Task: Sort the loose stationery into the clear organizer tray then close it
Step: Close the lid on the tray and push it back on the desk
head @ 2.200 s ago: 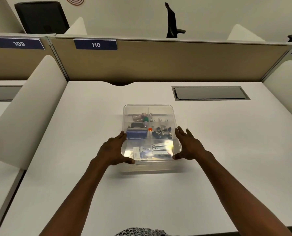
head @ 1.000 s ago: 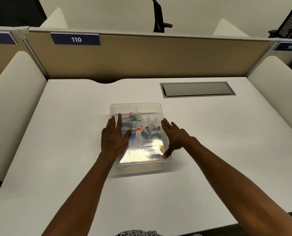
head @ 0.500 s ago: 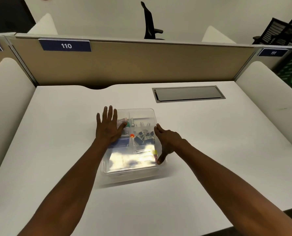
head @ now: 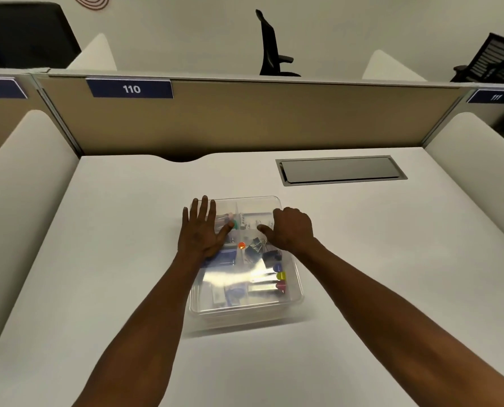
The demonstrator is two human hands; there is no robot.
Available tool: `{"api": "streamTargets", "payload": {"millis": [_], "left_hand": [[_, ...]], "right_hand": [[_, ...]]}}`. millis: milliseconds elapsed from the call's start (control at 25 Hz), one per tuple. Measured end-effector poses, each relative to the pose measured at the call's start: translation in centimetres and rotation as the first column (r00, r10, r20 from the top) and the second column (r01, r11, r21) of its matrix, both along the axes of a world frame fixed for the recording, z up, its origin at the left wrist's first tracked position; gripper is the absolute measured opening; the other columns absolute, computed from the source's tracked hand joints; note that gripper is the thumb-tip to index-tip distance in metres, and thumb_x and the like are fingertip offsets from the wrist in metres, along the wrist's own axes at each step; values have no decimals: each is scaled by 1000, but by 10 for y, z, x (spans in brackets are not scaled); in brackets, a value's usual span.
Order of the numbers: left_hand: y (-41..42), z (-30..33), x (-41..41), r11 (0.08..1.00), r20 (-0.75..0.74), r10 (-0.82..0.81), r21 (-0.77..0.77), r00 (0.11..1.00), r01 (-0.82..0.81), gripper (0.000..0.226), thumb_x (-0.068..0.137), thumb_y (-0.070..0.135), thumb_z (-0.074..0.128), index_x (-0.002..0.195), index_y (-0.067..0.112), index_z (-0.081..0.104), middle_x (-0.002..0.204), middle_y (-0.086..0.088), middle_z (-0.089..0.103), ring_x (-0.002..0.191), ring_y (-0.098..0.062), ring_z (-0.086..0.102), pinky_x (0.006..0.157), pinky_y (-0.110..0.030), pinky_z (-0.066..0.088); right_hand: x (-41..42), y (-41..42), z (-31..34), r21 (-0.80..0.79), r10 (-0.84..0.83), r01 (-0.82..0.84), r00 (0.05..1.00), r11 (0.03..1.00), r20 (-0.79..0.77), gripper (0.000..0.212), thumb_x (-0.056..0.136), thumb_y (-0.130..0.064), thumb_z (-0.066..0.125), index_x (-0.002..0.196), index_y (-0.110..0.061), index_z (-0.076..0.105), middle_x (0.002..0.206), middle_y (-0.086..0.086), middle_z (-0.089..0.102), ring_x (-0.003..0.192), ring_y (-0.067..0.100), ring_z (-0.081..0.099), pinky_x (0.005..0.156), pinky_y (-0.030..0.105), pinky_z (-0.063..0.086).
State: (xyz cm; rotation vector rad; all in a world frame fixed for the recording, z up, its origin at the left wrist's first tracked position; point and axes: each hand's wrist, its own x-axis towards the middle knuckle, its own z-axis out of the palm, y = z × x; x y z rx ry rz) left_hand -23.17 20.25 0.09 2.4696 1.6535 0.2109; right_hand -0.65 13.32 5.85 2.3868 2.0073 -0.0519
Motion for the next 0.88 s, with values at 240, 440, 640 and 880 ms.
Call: {"api": "streamTargets", "payload": {"millis": [240,440,640,880], "left_hand": [[4,-7,0,1000,1,-9,24,1000,9,97,82,79,-2,157,18,9,165,-8,1,152,-30,-2,123,-49,1],[5,-11,0,999,-5,-12,51,1000,12,95,85,79,4,157,17,12,165,-9,4,152,-31,-1,123,-51,2],[5,-12,1,997,-63,5,75,998,0,93,85,79,5,157,20,8,165,-8,-1,151,-35,-8,122,-56,-2],[3,-13,2,998,-54,30,51,998,-27,89,86,79,8,157,24,2,165,-5,-6,152,-33,-8,121,-57,0]], "right_hand": [[-6,7,-28,-11,-297,332,826,943,-479,76,94,-56,54,151,-15,27,137,18,47,122,36,53,97,49,51],[2,33,-31,-85,-462,581,541,809,-702,58,102,-46,44,143,-4,48,143,19,53,133,34,48,110,39,36],[1,62,-22,-87,-432,652,390,753,-813,39,97,-34,59,121,-4,67,124,13,69,118,31,62,101,34,47],[-5,65,-31,-14,-410,759,336,650,-848,21,93,-21,66,107,-8,75,107,10,75,101,30,69,90,33,53]]}}
